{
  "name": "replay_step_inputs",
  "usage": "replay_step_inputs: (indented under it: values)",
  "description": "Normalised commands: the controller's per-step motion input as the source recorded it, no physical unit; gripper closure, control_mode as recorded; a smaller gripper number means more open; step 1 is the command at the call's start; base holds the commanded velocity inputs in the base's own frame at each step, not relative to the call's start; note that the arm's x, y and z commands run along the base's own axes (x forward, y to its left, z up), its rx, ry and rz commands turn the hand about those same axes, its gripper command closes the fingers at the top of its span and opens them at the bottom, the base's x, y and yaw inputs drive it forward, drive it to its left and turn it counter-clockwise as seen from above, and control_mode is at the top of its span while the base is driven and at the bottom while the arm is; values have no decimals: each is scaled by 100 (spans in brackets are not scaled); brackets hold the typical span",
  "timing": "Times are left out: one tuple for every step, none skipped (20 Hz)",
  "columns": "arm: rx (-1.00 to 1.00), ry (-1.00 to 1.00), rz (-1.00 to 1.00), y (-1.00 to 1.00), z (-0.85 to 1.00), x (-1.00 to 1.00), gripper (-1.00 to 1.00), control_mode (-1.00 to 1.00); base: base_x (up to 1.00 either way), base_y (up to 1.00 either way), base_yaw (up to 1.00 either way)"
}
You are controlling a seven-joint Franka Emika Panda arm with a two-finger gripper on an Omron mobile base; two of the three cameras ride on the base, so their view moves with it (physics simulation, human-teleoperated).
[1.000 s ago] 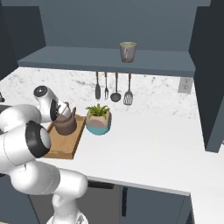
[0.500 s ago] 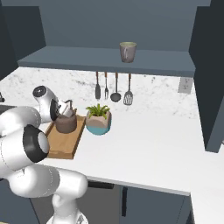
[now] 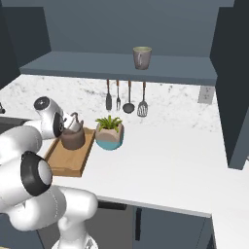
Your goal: Pick the kettle from the counter and place it on the tray. Then pick the mug from the cabinet and place it on the tray. Then close the cabinet doors.
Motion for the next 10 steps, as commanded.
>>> replay_step_inputs:
  values:
    - [0,0,0,-4,15,-44,-100,-100,0,0,0]
    - [0,0,0,-3,17,-45,-100,-100,0,0,0]
    - [0,0,1,-4,20,-45,-100,-100,0,0,0]
    - [0,1,2,-5,26,-44,-100,-100,0,0,0]
    - [0,0,3,-7,27,-46,-100,-100,0,0,0]
    - [0,0,4,-15,29,-49,-100,-100,0,0,0]
    - [0,0,4,-28,27,-59,-100,-100,0,0,0]
    - [-2,0,4,-31,24,-58,-100,-100,0,0,0]
    - [-2,0,5,-30,24,-56,-100,-100,0,0,0]
    - [-3,0,6,-27,28,-53,-100,-100,0,0,0]
